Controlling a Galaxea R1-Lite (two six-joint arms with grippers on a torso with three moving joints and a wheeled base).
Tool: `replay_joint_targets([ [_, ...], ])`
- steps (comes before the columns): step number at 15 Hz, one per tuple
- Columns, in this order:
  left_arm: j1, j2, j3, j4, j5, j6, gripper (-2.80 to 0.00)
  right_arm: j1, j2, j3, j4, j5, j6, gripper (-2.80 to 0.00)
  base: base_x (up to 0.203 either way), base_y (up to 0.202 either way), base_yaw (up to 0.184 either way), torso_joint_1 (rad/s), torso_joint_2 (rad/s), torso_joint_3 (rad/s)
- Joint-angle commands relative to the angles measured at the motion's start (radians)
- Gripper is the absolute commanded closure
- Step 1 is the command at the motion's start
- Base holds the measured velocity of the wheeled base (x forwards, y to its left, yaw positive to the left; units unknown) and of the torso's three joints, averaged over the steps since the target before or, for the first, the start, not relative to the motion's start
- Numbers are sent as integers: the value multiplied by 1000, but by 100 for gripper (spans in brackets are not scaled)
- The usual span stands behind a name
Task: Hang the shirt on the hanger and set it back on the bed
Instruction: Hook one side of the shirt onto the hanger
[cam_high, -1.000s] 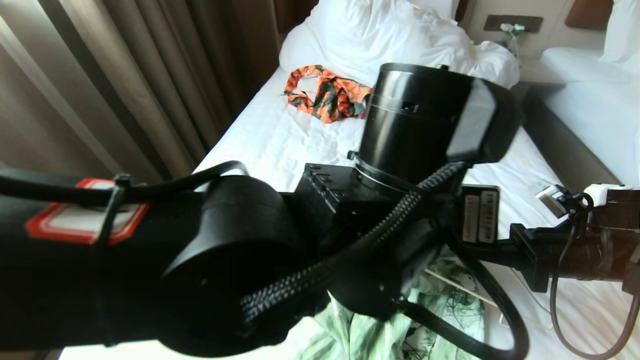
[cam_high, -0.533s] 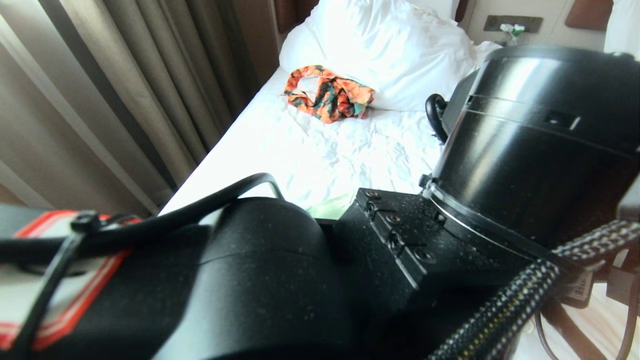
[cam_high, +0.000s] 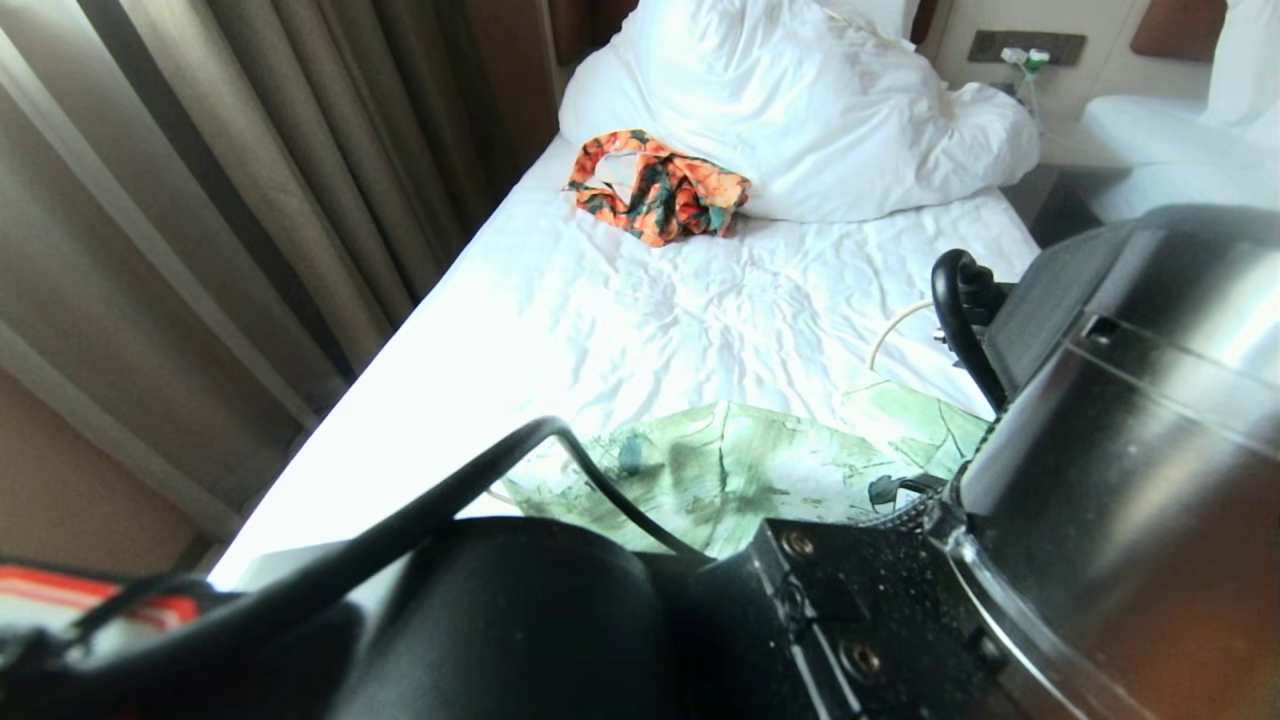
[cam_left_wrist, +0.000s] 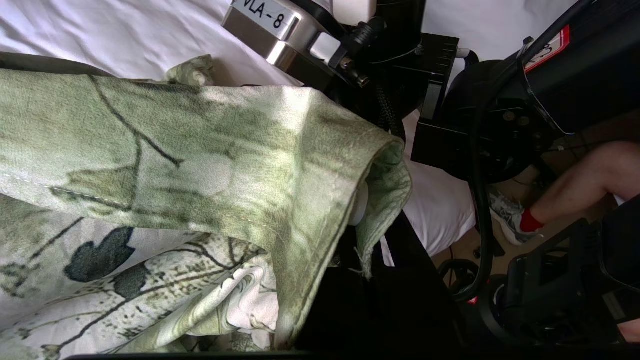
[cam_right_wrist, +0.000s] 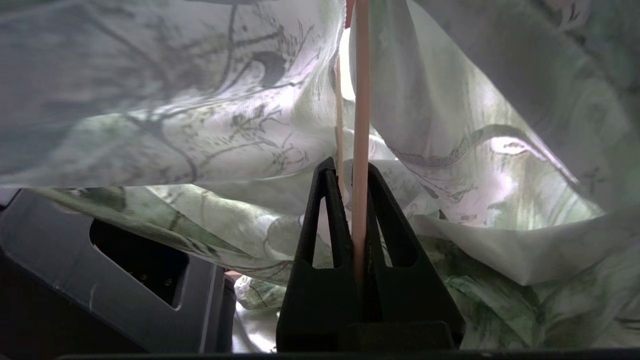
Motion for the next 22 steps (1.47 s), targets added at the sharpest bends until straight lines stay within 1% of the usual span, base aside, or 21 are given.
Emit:
replay_joint_targets([
  [1, -2, 6, 6, 0, 3, -2, 0, 4, 8, 38, -52, 13, 0, 0, 0, 0, 0, 0, 0, 0],
  [4, 13, 12, 8, -9, 3, 29, 0, 5, 28, 78, -138, 15, 1, 0, 0, 0, 0, 0, 0, 0],
  [8, 19, 11, 56, -12, 3, 33, 0, 0, 96, 136, -266, 17, 3, 0, 0, 0, 0, 0, 0, 0],
  [9, 18, 17, 57, -12, 2, 31, 0, 1, 119, 139, -307, 17, 15, 0, 0, 0, 0, 0, 0, 0],
  [10, 18, 28, 53, -12, 2, 32, 0, 2, 124, 138, -335, 17, 51, 0, 0, 0, 0, 0, 0, 0],
  [11, 18, 36, 47, -13, 2, 32, 0, 4, 127, 138, -349, 17, 69, 0, 0, 0, 0, 0, 0, 0],
  [14, 18, 52, 51, -14, -4, 25, 0, 4, 173, 148, -497, 15, 141, 0, 0, 0, 0, 0, 0, 0],
  [17, 18, 60, 46, -14, -3, 31, 0, 16, 195, 159, -570, 15, 189, 0, 0, 0, 0, 0, 0, 0],
  [18, 18, 56, 47, -14, -4, 31, -280, 17, 198, 161, -579, 15, 195, 0, 0, 0, 0, 0, 0, 0],
  [22, 5, 24, 58, -14, -6, 24, -280, 14, 224, 161, -618, 14, 197, 0, 0, 0, 0, 0, 0, 0],
])
